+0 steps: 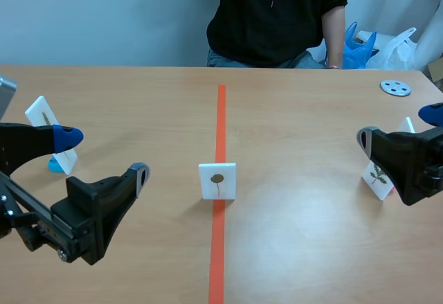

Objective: Sort the leaf by its shape. The table is split by an orange tape line. A compound leaf with several leaflets goes to the left side, a simple leaf with one blade goes to the right side. Return to the home posture when a red brick is placed on the table.

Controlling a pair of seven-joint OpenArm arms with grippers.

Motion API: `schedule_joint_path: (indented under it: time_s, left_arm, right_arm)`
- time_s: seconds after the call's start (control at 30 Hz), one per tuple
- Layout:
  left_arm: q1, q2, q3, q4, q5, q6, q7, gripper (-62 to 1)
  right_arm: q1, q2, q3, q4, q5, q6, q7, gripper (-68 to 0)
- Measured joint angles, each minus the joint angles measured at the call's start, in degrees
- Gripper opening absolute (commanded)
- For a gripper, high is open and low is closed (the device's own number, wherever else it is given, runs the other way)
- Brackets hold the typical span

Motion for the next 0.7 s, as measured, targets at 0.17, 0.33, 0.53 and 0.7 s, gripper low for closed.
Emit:
schedule_joint_path:
  time_s: [0.17,0.33,0.53,0.7]
  left_arm:
    - [-0.2,0.0,0.0,0.0,3.3,-5.1,0.0,1.4]
    - [-2.9,0.0,0.0,-1.6,5.9,-9.3,-0.3,1.4]
    - [-9.0,0.0,2.8,-10.5,7.7,-10.4,-1.2,1.4]
    - [-15.1,0.0,7.7,-19.9,9.1,-11.8,-5.7,1.4]
  right_arm:
    - [0.0,0.0,0.0,0.0,0.0,0.0,0.0,0.4]
    - [0.0,0.0,0.0,0.0,0.0,0.0,0.0,0.4]
    - [0.0,0.0,0.0,0.0,0.0,-0.1,0.0,0.4]
    - [0.0,0.0,0.0,0.0,-0.2,-0.4,0.0,0.4]
